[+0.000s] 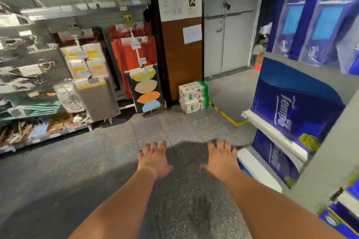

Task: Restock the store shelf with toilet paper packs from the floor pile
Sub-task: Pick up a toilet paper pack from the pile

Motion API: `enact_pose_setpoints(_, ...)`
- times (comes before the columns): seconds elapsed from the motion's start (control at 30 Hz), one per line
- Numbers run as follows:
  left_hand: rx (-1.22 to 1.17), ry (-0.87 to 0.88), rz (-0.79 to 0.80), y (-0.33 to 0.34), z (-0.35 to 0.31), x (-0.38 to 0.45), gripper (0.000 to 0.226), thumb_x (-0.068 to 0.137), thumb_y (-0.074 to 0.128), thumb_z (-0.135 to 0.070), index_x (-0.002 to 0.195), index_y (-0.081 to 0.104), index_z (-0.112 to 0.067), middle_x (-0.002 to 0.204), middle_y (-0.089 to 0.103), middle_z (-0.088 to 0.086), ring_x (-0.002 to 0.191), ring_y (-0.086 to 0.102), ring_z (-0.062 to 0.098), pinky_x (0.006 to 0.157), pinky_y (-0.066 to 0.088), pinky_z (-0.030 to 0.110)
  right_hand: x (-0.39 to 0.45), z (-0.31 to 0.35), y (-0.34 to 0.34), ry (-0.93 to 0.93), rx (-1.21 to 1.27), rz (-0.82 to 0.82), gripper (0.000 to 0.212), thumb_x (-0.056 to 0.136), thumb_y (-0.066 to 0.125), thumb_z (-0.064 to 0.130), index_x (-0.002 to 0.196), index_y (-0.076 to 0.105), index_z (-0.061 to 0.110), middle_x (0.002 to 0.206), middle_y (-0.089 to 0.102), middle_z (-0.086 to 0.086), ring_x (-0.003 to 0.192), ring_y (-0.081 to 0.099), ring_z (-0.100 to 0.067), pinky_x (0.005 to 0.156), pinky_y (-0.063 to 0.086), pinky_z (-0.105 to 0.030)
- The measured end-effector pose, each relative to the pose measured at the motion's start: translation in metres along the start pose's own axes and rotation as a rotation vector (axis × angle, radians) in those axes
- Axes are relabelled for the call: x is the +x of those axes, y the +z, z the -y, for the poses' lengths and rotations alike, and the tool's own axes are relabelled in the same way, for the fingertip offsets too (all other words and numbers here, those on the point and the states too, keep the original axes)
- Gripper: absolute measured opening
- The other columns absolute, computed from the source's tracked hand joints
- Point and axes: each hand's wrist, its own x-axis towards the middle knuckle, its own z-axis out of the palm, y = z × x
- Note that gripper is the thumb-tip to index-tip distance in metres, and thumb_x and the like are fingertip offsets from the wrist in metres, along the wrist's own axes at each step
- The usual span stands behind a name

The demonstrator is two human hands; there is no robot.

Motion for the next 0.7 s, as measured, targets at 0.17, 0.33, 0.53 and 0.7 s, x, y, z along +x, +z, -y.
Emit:
enact_pose_setpoints(0.17,-0.037,0.004,-0.076,-0.046,-0.001,0.112,0.095,0.092,0.059,-0.057,0.162,0.004,-0.024,0.166,0.016,0.010,0.153,0.012,0.037,0.123,0.016,0.054,0.124,-0.003,-0.038,0.008,-0.015,-0.046,0.084,0.091,0.059,0.063,0.156,0.026,0.022,0.158,0.029,-0.015,0.147,0.021,-0.041,0.118,0.023,-0.056)
enact_pose_setpoints(0.33,-0.061,0.000,-0.080,-0.061,0.010,0.231,0.094,0.092,0.058,-0.056,0.162,0.003,-0.025,0.167,0.015,0.010,0.153,0.010,0.037,0.122,0.014,0.055,0.240,0.009,-0.032,0.008,-0.040,-0.019,0.084,0.091,0.059,0.063,0.156,0.024,0.023,0.160,0.025,-0.013,0.147,0.021,-0.039,0.116,0.024,-0.055)
enact_pose_setpoints(0.53,-0.084,0.046,-0.040,-0.065,0.032,0.387,0.091,0.088,0.062,-0.055,0.159,0.014,-0.025,0.162,0.027,0.007,0.149,0.021,0.033,0.120,0.021,0.053,0.380,0.020,-0.030,0.073,-0.035,-0.015,0.081,0.093,0.061,0.056,0.156,0.024,0.022,0.159,0.026,-0.012,0.148,0.019,-0.040,0.118,0.022,-0.056)
enact_pose_setpoints(0.7,-0.090,0.063,-0.027,-0.102,0.036,0.519,0.093,0.091,0.063,-0.056,0.161,0.012,-0.024,0.164,0.024,0.006,0.151,0.017,0.032,0.123,0.018,0.053,0.493,0.025,-0.062,0.176,0.001,-0.106,0.084,0.087,0.055,0.069,0.153,0.028,0.026,0.154,0.034,-0.005,0.144,0.026,-0.032,0.112,0.030,-0.047)
